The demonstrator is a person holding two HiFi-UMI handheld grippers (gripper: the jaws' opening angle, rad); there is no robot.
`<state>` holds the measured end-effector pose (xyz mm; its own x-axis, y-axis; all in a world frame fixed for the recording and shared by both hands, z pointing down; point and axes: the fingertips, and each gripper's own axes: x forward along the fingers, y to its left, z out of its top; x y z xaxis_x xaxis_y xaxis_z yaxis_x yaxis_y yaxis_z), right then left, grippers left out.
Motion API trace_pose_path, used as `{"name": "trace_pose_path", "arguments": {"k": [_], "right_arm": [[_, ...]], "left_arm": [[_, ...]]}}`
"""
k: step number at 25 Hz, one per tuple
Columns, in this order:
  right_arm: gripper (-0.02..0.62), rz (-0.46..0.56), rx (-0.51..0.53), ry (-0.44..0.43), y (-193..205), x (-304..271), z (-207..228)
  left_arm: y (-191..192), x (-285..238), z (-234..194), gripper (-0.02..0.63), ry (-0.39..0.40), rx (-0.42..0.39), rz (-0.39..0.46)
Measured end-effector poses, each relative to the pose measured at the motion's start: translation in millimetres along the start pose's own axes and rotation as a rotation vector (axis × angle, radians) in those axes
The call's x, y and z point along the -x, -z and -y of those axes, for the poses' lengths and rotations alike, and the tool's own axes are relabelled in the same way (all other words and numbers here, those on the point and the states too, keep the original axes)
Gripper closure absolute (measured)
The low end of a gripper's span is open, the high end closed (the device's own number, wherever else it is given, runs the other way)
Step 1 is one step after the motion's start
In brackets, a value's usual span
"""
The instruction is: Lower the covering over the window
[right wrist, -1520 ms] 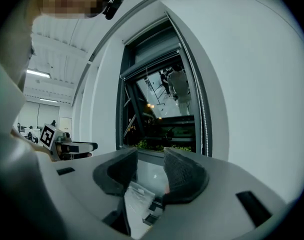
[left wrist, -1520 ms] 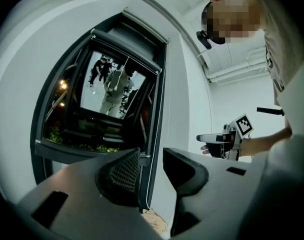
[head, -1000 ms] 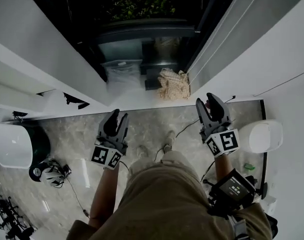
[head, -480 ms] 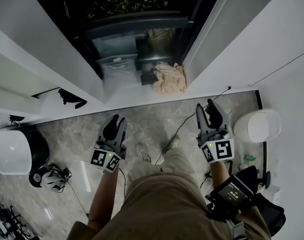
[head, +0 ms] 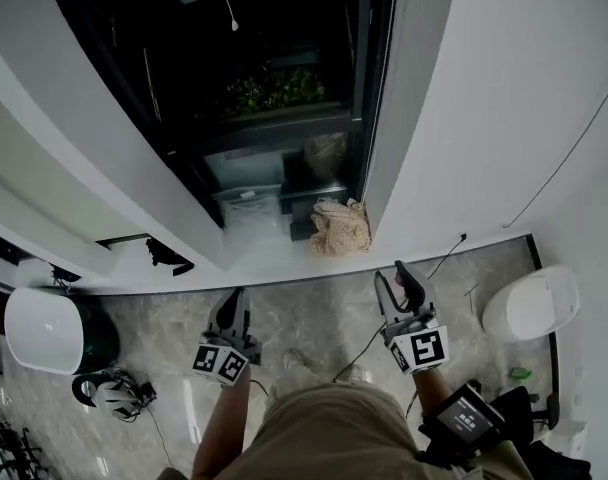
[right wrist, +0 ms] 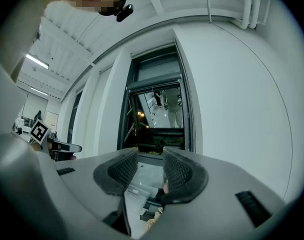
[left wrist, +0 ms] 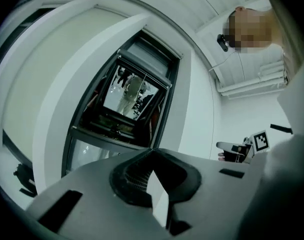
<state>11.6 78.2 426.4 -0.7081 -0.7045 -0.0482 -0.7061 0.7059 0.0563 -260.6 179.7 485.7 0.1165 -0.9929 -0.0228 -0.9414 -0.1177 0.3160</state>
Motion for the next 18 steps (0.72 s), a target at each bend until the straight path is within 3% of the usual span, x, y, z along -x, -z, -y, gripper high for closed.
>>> {"name": "trace_pose_path", "arguments": {"k": [9, 18], "right_arm": [[0.433, -0.02, -0.019, -0.028, 22, 89, 63], [0.433, -0.044, -0.011, -0.061, 36, 125, 81]], "left_arm": [[41, 18, 104, 0.591, -0.036, -0.029, 0.009], [71, 50, 132, 0.592, -0.083, -0.062, -0.034]]}}
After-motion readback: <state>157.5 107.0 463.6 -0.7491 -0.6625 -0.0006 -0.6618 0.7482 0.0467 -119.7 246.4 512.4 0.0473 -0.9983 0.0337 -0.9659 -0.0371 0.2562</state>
